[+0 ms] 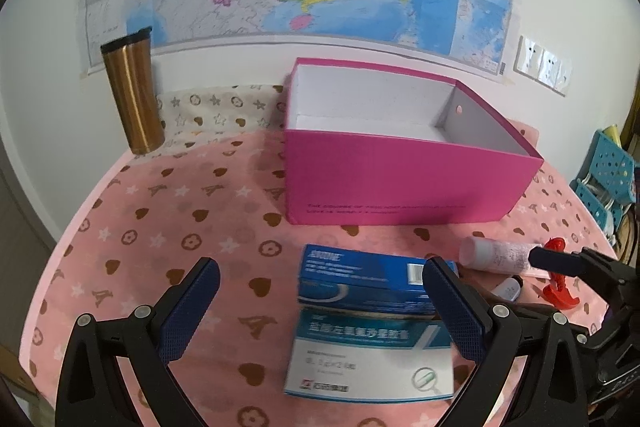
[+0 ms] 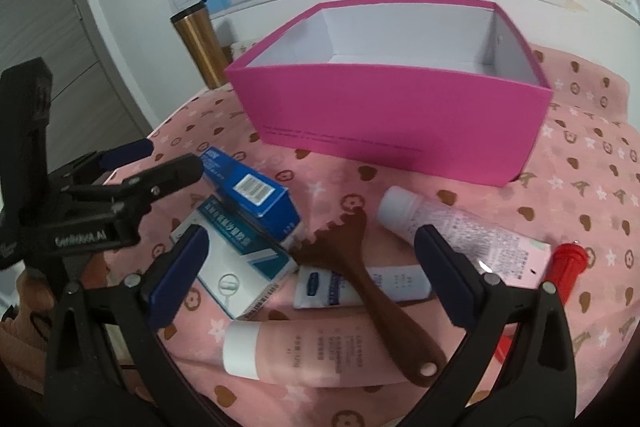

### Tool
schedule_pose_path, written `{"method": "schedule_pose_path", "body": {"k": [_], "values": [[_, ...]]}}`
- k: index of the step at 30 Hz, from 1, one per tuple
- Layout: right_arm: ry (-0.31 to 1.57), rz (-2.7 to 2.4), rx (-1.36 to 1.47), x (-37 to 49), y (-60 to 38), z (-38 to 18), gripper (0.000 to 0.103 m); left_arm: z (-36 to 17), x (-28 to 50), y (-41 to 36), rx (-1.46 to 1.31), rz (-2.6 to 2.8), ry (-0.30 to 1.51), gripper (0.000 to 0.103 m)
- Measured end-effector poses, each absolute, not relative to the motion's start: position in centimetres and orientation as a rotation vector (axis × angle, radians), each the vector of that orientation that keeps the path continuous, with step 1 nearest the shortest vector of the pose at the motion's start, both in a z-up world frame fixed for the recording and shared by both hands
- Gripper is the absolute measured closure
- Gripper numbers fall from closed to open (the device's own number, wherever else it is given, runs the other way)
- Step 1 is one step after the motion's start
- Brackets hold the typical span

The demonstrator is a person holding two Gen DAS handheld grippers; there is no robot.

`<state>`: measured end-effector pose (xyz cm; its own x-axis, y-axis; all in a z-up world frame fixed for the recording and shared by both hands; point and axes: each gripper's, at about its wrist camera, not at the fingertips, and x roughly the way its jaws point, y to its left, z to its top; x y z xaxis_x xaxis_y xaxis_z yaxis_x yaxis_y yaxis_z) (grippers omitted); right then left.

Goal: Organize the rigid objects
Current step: 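Move the right tool toward the blue ANTINE medicine box, then grasp the blue ANTINE medicine box with the right gripper and lift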

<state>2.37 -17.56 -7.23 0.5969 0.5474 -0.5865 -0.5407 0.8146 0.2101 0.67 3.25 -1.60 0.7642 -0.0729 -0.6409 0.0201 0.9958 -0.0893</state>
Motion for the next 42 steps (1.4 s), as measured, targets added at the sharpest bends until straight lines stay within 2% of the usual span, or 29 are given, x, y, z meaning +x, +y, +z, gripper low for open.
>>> {"method": "schedule_pose_path", "body": {"k": [2, 4, 5, 10, 13, 19, 42], "values": [[0.695, 0.656, 0.004, 2.6, -17.0, -7.5, 0.005, -1.7, 0.9, 4.0, -0.094, -0.065, 0.7, 0.0], [0.707, 0.675, -0.005, 2.8, -16.2, -7.9, 0.011, -2.0, 1.1, 4.4, -0.102, -0.081, 0.705, 0.002], [0.712, 0.686, -0.011, 3.0, -15.9, -8.0, 0.018, -2.1, 1.2, 4.5, -0.101, -0.09, 0.708, 0.004], [0.751, 0.737, -0.03, 3.7, -14.1, -8.9, 0.03, -3.1, 2.1, 4.6, -0.099, -0.15, 0.742, 0.013], [0.77, 0.751, -0.03, 4.2, -13.4, -9.4, 0.042, -4.0, 2.8, 4.9, -0.118, -0.192, 0.771, 0.023], [0.809, 0.762, 0.0, 5.7, -13.2, -10.1, 0.065, -4.4, 3.6, 5.3, -0.151, -0.267, 0.77, 0.024], [0.871, 0.734, 0.056, 9.1, -12.5, -10.5, 0.066, -5.7, 5.2, 4.6, -0.118, -0.38, 0.839, 0.028]]}}
